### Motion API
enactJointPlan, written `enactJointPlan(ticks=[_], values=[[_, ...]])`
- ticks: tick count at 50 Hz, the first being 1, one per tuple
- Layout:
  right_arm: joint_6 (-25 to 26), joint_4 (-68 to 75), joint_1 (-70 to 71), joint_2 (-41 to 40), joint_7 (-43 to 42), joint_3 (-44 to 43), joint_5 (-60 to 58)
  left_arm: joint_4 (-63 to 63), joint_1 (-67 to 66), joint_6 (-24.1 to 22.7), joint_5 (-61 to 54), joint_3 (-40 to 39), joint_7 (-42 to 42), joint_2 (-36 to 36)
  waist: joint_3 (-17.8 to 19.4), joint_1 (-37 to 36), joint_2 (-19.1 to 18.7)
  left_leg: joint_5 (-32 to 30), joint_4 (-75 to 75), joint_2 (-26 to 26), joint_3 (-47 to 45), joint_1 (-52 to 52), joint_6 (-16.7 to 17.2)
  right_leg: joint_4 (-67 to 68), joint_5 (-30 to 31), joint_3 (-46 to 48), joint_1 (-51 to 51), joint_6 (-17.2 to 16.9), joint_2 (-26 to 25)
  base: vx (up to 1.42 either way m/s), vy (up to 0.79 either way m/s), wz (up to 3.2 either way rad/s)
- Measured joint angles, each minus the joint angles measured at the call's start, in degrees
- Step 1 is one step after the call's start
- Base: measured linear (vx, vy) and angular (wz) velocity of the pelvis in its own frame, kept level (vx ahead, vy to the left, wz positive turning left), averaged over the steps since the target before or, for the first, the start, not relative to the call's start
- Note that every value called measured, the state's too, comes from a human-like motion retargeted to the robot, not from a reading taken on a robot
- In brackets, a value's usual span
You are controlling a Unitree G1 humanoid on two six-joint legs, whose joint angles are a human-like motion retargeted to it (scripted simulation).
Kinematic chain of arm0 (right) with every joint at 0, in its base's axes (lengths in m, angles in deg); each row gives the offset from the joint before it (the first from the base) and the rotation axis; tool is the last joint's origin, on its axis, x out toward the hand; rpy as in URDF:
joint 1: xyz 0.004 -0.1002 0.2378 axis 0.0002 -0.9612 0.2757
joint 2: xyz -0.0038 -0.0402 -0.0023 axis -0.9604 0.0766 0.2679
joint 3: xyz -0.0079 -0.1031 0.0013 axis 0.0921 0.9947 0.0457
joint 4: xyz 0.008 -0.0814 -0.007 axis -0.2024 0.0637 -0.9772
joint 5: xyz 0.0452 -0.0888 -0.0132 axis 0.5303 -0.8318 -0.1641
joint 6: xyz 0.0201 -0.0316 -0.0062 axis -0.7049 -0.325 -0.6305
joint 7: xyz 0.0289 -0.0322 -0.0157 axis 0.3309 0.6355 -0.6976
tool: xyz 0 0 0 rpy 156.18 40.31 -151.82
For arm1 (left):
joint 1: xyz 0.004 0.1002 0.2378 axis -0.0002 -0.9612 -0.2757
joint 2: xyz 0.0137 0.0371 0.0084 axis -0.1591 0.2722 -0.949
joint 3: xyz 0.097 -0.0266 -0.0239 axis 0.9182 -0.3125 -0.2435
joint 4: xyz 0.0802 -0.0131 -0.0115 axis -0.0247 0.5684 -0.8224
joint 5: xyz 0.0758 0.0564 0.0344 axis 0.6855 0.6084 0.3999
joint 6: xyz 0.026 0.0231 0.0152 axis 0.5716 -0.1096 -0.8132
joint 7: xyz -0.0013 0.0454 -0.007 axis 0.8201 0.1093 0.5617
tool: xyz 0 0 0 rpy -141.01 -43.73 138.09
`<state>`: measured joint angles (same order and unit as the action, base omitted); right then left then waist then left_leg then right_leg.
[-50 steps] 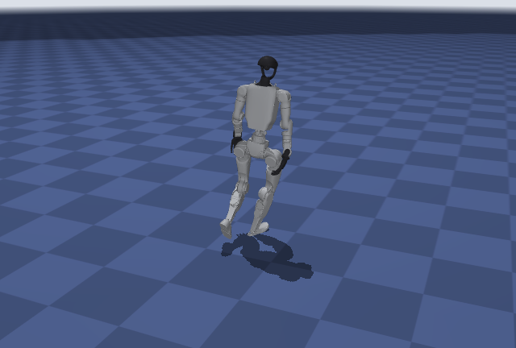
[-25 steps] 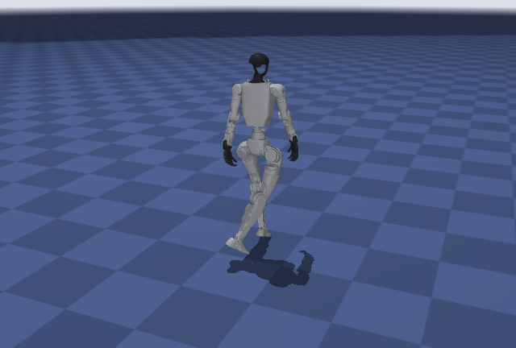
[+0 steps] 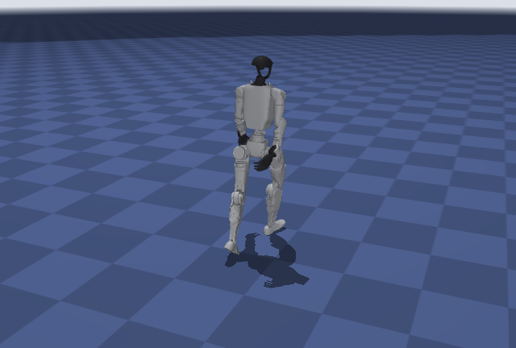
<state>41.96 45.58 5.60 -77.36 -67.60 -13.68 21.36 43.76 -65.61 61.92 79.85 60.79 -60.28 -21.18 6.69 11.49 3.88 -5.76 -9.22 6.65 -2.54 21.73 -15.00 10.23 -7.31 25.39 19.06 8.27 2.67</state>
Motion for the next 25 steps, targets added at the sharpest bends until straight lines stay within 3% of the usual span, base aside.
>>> enactJointPlan(ticks=[2,3,5,7,10,11,15,17,19,20,23,24,25], values=[[2.23,0.0,-0.52,0.25,2.27,0.03,-1.29,0.1,-4.51,-6.26,-2.04,-0.39,-4.12,2.8,-1.08,-1.48,0.27,-5.07,-5.8,-0.47,-3.37,0.58,0.0,2.75,5.64,1.12,-1.05,4.76,-0.59,1.33,-0.26,-0.64],[3.08,0.0,0.61,0.43,3.98,0.35,-1.96,1.33,-6.55,-8.71,-2.42,-1.51,-6.1,4.46,-0.8,-1.93,0.33,-9.26,-10.81,-2.0,-6.51,-0.26,0.0,6.43,3.34,-5.51,-0.62,5.61,-1.82,1.03,-0.34,-0.75],[2.65,0.0,3.73,0.71,6.63,-0.19,-2.41,5.4,-10.09,-8.83,-1.43,-2.98,-8.15,7.79,1.47,-3.32,0.45,-14.66,-26.97,-5.58,-6.95,-4.74,0.0,9.1,-0.52,-10.36,-4.85,6.04,-2.98,0.99,-0.38,-0.6],[-0.93,-0.04,8.26,0.74,8.06,0.5,-1.95,10.97,-11.94,-3.94,2.28,-3.87,-5.1,9.28,2.68,-4.98,-0.5,-12.53,-43.47,-6.36,-3.42,-13.55,0.0,4.62,-2.24,-4.44,-12.05,6.47,-2.99,1.07,-0.25,-0.12],[-6.71,-3.23,15.41,0.42,5.04,3.09,1.45,19.19,-11.5,5.6,12.55,-2.64,7.12,8.13,2.57,-1.02,-5.29,-0.57,-69.02,-14.39,8.34,-36.68,0.0,-0.84,-2.21,2.22,-15.74,5.89,-8.22,0.58,0.09,1.66],[-7.82,-5.3,17.18,1.04,2.12,4.78,2.1,21.32,-12.33,6.6,14.93,-2.3,9.81,7.96,2.39,-4.73,-5.13,-0.19,-69.51,-15.17,3.74,-39.54,0.0,-2.22,-2.1,0.73,-17.44,5.63,-8.45,0.67,0.1,-0.19],[-11.68,-12.61,24.5,3.33,-10.11,9.16,2.83,25.49,-15.4,8.88,20.48,-4.46,12.79,6.71,1.92,-14.8,-2.92,4.42,-58.09,-13.58,-11.27,-46.84,0.0,-6.9,-2.08,-0.98,-23.59,2.06,-6.0,0.65,0.41,-0.91],[-11.96,-15.07,28.43,4.73,-12.87,10.61,0.88,25.99,-17.99,9.34,18.77,-7.94,11.89,7.39,1.01,-16.91,-1.86,4.45,-41.17,-7.42,-16.99,-48.41,0.69,-8.67,-1.63,0.72,-26.03,-1.85,-2.0,0.74,0.79,-0.06],[-10.98,-17.58,32.48,5.95,-13.1,11.29,-1.67,25.96,-20.37,9.32,14.3,-12.44,10.2,8.2,0.33,-17.17,-2.9,0.39,-21.28,-3.01,-17.25,-47.83,6.52,-9.42,-2.85,1.32,-28.63,-3.91,-2.22,0.68,0.42,0.12],[-10.33,-18.82,34.6,6.22,-12.75,11.41,-2.92,25.96,-21.39,9.25,11.37,-14.86,9.08,8.51,0.41,-17.33,-4.07,-2.52,-11.75,-2.74,-16.44,-46.53,11.12,-9.8,-3.97,1.21,-30.64,-4.31,-3.92,0.78,0.16,-0.04],[-11.3,-22.49,37.29,5.86,-12.35,11.54,-1.58,26.47,-23.67,9.97,3.47,-19.91,6.38,8.85,-0.01,-16.78,-6.74,-6.7,0.71,-3.78,-19.87,-43.45,17.86,-9.7,-7.13,1.71,-36.98,-6.4,-7.88,0.98,0.16,0.26],[-12.27,-23.63,37.14,5.46,-12.81,11.17,-0.26,26.62,-24.05,10.45,2.02,-20.78,6.06,8.84,-0.56,-16.41,-6.95,-8.72,1.55,-3.47,-22.39,-42.73,15.33,-9.18,-7.34,2.27,-38.45,-7.77,-8.1,0.95,0.14,0.71],[-13.4,-24.74,36.7,4.98,-13.43,10.63,1.2,26.71,-24.31,10.96,0.95,-21.4,5.92,8.81,-1.22,-15.97,-6.86,-11.0,1.55,-2.91,-25.39,-42.08,10.72,-8.55,-7.26,2.97,-39.72,-9.36,-7.9,0.8,0.05,0.9]])
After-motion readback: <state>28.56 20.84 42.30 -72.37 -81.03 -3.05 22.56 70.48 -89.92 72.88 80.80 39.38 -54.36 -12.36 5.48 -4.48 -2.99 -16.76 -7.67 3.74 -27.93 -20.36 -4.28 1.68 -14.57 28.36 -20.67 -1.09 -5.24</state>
